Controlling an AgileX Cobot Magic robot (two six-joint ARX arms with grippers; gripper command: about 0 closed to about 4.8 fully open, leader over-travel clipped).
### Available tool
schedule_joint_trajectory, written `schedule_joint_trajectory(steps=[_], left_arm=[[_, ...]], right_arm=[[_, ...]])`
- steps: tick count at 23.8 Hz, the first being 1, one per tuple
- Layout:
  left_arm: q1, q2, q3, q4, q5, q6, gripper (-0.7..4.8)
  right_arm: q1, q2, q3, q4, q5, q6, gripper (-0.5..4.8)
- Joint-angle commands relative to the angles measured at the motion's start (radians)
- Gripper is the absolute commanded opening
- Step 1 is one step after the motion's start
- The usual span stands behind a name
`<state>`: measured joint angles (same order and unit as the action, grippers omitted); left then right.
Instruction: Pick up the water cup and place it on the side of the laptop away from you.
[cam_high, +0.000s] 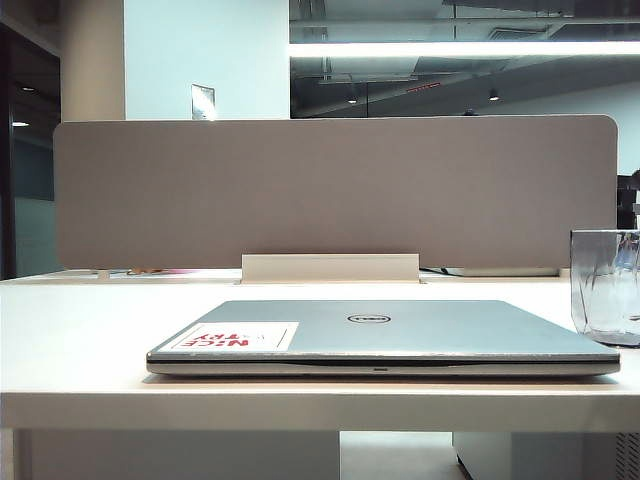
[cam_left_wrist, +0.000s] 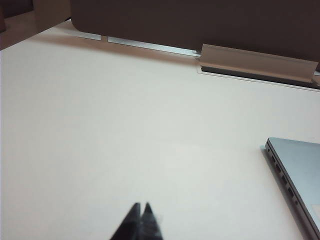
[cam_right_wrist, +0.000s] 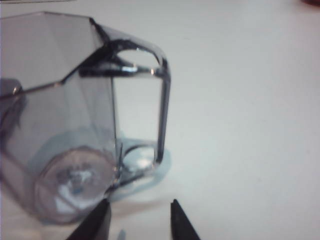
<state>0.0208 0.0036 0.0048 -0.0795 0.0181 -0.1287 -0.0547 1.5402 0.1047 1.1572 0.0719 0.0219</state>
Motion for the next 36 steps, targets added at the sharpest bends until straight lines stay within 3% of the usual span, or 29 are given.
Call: schedule_joint_trajectory(steps=[1,7,23,28,36], left_arm=[[0.000,0.000,0.003,0.006,0.005,-0.003,-0.06],[0.000,0.000,0.003,0.006,0.005,-0.003,-0.06],[0.000,0.000,0.003,0.006,0.005,-0.003,-0.05],[0.000,0.000,0.003,0.006,0.005,-0.002,-0.06],[0.000,0.000,0.003,0.006,0.004,-0.002,-0.06]], right_arm=[[-0.001,0.066,0.034,0.101,0.004,0.000,1.71],[-0.004,0.115,0.062,0.105,0.069,-0.030,1.70],[-0.029,0.154,0.193,0.040,-0.003,-0.034,1.65],[-0.029,0.196,0.231,0.040,-0.004,-0.034,1.02],[-0.029,0.217,0.243,0.042,-0.003,-0.034,0.80]])
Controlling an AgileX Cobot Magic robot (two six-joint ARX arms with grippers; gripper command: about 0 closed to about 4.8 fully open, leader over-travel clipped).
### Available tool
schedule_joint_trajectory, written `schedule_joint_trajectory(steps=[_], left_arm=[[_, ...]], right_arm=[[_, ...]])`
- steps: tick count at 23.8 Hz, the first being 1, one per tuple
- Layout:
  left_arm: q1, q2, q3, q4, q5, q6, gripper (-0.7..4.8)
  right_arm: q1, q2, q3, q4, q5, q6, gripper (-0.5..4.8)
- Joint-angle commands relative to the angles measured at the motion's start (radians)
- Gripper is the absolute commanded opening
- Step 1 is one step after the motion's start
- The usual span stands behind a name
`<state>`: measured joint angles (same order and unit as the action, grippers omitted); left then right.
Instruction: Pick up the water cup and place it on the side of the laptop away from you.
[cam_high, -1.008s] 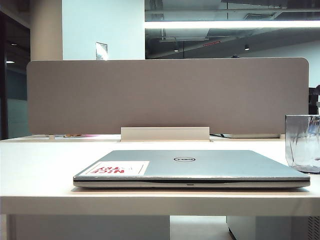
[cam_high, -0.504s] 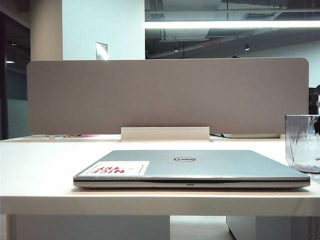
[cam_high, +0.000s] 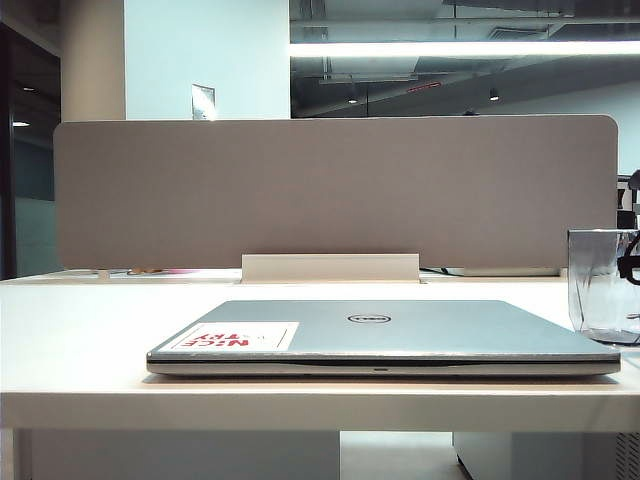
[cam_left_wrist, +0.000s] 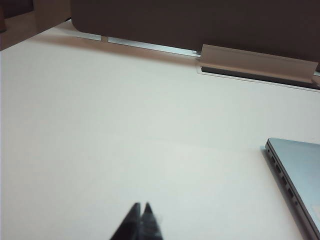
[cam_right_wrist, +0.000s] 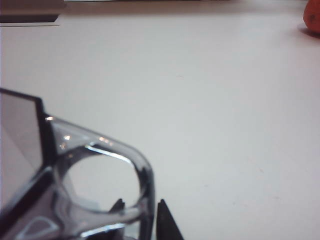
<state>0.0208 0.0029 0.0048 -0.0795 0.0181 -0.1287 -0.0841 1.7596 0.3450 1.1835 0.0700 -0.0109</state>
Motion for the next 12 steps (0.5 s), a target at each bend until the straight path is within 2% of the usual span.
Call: schedule_joint_trajectory(steps=[1,4,6,12], left_arm=[[0.000,0.001,0.003,0.006,0.005,-0.002,-0.05],[0.000,0.001,0.003,0.006,0.005,-0.002,-0.06],[0.000,0.001,0.003,0.006,0.005,-0.002,-0.06],[0.000,0.001,0.003,0.005,0.005,-0.003,-0.05]], right_arm=[[0.001,-0.002,0.003,0.016,-0.001,-0.001,0.80],[0.001,-0.002,0.003,0.016,-0.001,-0.001,0.79],[0.001,-0.002,0.003,0.017,-0.001,-0.001,0.27],[0.001,-0.002,0.002,0.018,-0.002,-0.001,-0.03]])
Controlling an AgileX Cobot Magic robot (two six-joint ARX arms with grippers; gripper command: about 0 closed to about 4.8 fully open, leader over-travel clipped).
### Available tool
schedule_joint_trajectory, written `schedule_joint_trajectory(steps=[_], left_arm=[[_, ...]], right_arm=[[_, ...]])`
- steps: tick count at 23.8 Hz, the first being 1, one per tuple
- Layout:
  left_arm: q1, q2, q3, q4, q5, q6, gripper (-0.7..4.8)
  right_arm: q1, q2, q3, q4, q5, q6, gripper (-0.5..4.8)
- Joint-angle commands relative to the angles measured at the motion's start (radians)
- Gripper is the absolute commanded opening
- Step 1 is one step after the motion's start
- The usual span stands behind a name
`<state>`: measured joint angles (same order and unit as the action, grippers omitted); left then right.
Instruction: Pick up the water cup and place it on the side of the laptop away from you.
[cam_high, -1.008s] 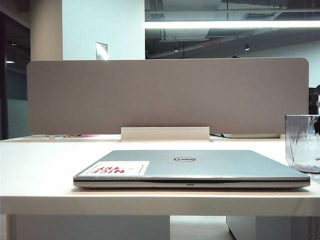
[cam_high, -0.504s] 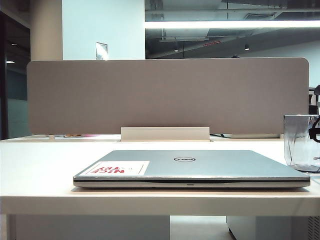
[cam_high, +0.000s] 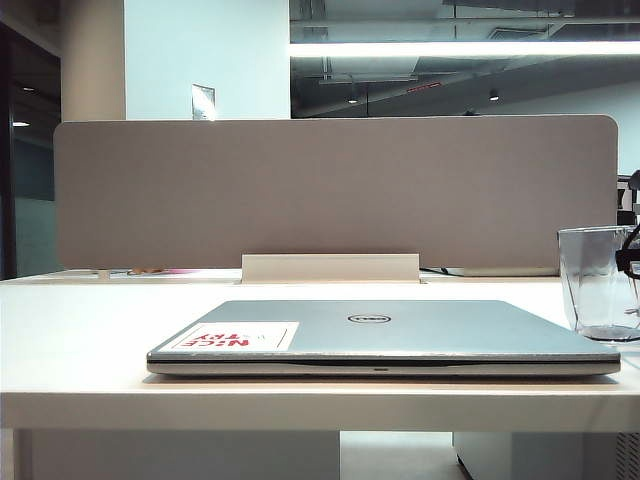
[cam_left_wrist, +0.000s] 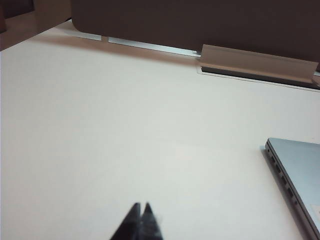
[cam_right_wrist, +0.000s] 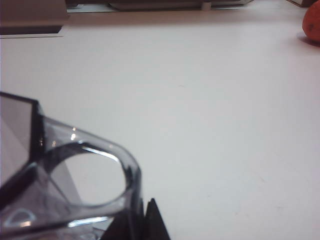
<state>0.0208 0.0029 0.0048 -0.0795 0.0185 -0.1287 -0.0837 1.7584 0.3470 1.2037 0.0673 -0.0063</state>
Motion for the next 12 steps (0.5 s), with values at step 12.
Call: schedule_joint_trajectory(steps=[12], left_arm=[[0.000,0.001,0.003,-0.013,0.004,-0.003,-0.06]], right_arm=[[0.042,-0.052,0.018,0.122,-0.040,0.006,-0.03]])
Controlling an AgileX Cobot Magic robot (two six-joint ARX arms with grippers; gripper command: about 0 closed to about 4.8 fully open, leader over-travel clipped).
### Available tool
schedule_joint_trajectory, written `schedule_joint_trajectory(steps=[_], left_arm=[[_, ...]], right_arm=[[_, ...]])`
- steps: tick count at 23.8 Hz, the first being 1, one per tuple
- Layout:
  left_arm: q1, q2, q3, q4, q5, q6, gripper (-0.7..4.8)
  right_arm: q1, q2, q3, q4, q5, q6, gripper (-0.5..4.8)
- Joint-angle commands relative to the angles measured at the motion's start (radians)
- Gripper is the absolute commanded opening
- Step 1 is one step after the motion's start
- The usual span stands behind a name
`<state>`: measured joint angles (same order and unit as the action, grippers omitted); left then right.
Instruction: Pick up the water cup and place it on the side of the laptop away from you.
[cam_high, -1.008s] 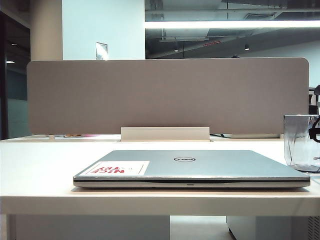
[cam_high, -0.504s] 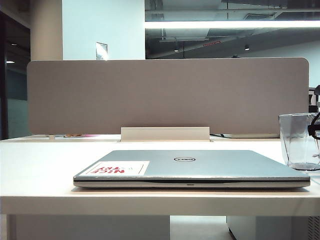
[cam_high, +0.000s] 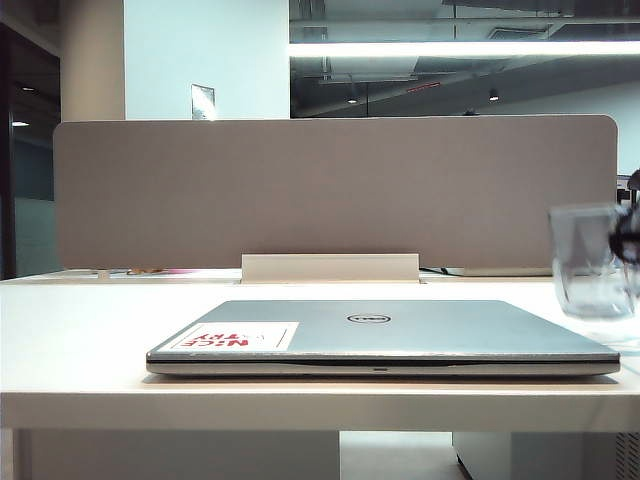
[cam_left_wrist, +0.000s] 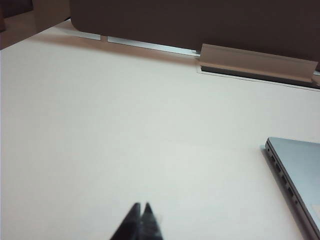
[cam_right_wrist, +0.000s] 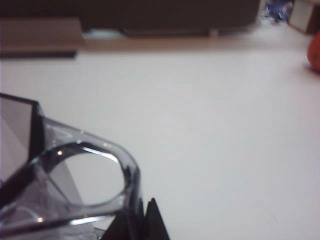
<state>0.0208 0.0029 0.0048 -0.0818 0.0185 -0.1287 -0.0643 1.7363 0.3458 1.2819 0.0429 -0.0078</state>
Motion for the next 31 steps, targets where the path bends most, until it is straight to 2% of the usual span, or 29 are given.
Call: schedule_joint_trajectory(steps=[1,6,12,13,15,18,24,31], left_arm=[[0.000,0.001,0.003,-0.015,0.004,-0.003,-0.06],[0.000,0.001,0.003,-0.018,0.005,-0.003,-0.06],[0.000,0.001,0.003,-0.019,0.005,-0.003,-0.06],[0.000,0.001,0.003,-0.019,0.005,-0.003,-0.06],[0.000,0.001,0.003,-0.019,0.005,-0.003,-0.06],[0.000,0.001,0.003,-0.019,0.005,-0.003,-0.06],[-0.001,0.001,0.003,-0.020,0.005,-0.003,-0.06],[-0.001,0.001,0.003,-0.026,0.005,-0.003,-0.06]], right_arm=[[0.033,-0.037,0.026,0.035,-0.016,0.007,-0.03],[0.111,-0.048,0.096,-0.048,-0.020,0.008,-0.03],[0.211,-0.048,0.276,-0.275,-0.020,0.008,-0.03],[0.226,-0.048,0.344,-0.359,-0.023,0.008,-0.03],[0.231,-0.048,0.445,-0.486,-0.067,0.008,-0.03],[0.232,-0.041,0.533,-0.569,-0.103,0.007,-0.03],[0.232,0.027,0.681,-0.636,-0.191,0.007,-0.03],[0.231,0.145,0.761,-0.635,-0.290,-0.004,-0.03]])
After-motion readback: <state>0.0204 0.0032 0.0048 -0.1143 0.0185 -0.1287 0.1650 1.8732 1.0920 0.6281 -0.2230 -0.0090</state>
